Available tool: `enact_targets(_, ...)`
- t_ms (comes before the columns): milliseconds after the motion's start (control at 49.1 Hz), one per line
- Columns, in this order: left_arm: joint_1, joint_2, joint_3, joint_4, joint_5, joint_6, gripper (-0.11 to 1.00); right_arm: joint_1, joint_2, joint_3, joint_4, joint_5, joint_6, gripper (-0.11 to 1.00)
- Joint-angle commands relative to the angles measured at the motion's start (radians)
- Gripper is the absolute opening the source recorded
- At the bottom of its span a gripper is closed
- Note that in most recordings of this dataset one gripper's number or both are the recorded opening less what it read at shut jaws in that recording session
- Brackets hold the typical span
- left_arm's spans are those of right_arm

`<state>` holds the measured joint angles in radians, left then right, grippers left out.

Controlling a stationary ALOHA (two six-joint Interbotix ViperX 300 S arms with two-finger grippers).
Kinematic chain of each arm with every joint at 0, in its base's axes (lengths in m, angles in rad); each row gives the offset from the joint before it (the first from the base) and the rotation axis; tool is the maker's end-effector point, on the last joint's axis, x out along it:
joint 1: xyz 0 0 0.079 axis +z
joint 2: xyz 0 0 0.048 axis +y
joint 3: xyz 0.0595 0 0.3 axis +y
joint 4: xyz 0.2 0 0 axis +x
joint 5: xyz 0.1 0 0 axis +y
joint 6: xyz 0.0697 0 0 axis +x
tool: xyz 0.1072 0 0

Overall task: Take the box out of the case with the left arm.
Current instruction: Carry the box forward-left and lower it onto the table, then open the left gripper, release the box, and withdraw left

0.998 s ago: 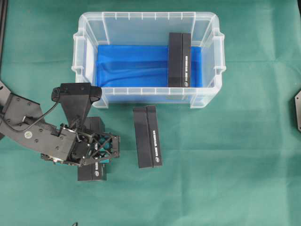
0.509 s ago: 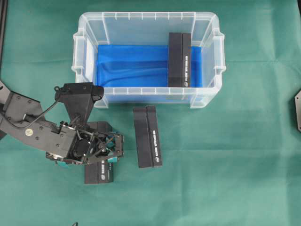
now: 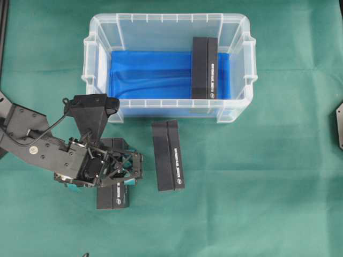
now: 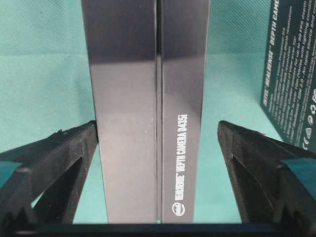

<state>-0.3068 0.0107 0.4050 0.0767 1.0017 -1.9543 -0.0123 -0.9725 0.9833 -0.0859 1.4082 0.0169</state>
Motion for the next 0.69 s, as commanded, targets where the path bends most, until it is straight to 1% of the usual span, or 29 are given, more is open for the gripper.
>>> enact_targets(0,0.003,-0.025,-0.037,-0.002,-0.003,0.003,0.95,-0.002,0.005,-0.026,0.002,0.002,0.002,-0.01)
enact_targets(122,0.003,-0.031,-0.064,-0.002,0.002,0.003,0.95,-0.002,0.005,-0.026,0.002,0.002,0.002,-0.01)
enact_targets(285,0.003,-0.061,-0.127,-0.006,0.028,0.003,0.94,-0.002,0.005,-0.026,0.002,0.002,0.002,-0.01)
enact_targets(529,0.003,-0.112,-0.195,-0.006,0.189,0.006,0.94,-0.002,0.005,-0.026,0.002,0.002,0.002,-0.01)
enact_targets(672,0.0,-0.146,-0.227,-0.006,0.255,0.015,0.94,-0.002,0.005,-0.028,0.002,0.002,0.002,-0.01)
